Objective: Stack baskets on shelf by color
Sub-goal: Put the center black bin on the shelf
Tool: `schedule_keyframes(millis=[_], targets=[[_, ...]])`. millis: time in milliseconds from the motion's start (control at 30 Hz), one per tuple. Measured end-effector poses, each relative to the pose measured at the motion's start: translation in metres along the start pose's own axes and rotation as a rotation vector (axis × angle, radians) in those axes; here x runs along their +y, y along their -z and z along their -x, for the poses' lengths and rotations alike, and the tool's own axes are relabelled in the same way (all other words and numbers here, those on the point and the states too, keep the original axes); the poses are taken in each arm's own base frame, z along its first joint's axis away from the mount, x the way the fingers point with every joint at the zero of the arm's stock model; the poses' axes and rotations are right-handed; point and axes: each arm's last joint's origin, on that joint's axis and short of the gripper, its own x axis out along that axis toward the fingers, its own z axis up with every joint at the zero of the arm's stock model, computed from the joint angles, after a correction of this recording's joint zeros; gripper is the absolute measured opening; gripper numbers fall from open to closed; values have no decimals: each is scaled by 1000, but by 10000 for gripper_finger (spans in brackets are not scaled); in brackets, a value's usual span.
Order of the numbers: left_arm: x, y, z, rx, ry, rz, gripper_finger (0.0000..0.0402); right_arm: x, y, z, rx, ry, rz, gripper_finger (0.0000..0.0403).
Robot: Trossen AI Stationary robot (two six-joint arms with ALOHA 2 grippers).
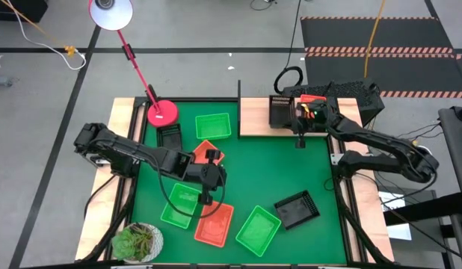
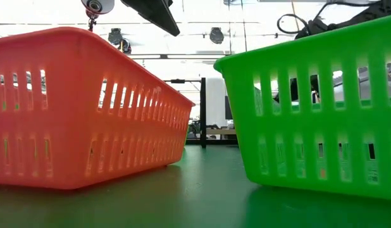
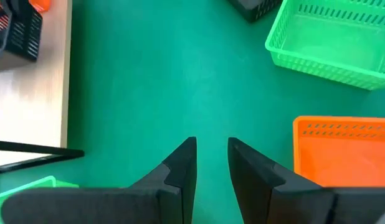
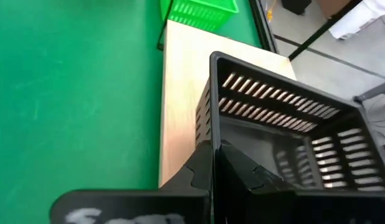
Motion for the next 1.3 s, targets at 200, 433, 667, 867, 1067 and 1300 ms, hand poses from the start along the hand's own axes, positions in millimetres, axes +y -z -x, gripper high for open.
schedule_keyframes(millis=[200,433,667,867,1067,1300], targets=[[0,0,0,-1,0,-9,93,-5,8,-5,15,0,4,4],[0,0,0,-1,0,-9,93,-7,13,-7,26,-12,4,4],[0,0,0,-1,0,-9,93,-9,15,-7,15,-26,-2,8],[0,0,0,-2,0,-9,93,-10,17,-6,21,-17,-24,24],[0,0,0,-2,0,-9,93,-10,17,-6,22,-17,-25,27],[0,0,0,-2,0,-9,93,-10,18,-6,53,4,-20,28]])
